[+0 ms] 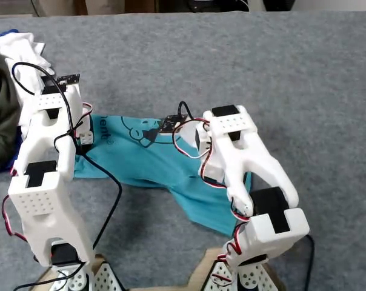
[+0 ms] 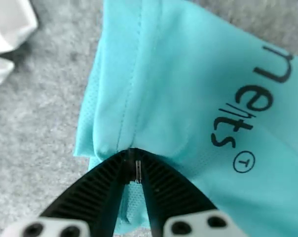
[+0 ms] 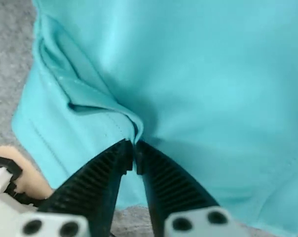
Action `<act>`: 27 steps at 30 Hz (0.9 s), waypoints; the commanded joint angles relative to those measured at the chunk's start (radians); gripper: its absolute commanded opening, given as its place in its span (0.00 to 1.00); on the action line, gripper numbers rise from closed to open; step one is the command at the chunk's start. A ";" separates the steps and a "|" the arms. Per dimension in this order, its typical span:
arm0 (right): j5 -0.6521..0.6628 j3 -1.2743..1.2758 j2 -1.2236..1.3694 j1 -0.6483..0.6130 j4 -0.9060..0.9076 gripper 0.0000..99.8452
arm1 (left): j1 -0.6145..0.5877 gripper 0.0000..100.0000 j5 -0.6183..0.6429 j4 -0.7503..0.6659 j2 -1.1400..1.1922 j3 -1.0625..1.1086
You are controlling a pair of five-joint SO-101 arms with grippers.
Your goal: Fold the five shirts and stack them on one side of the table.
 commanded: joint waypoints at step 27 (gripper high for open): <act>-0.021 0.288 -0.360 -0.272 0.201 0.03 | 0.014 0.02 -0.009 -0.043 -0.022 0.000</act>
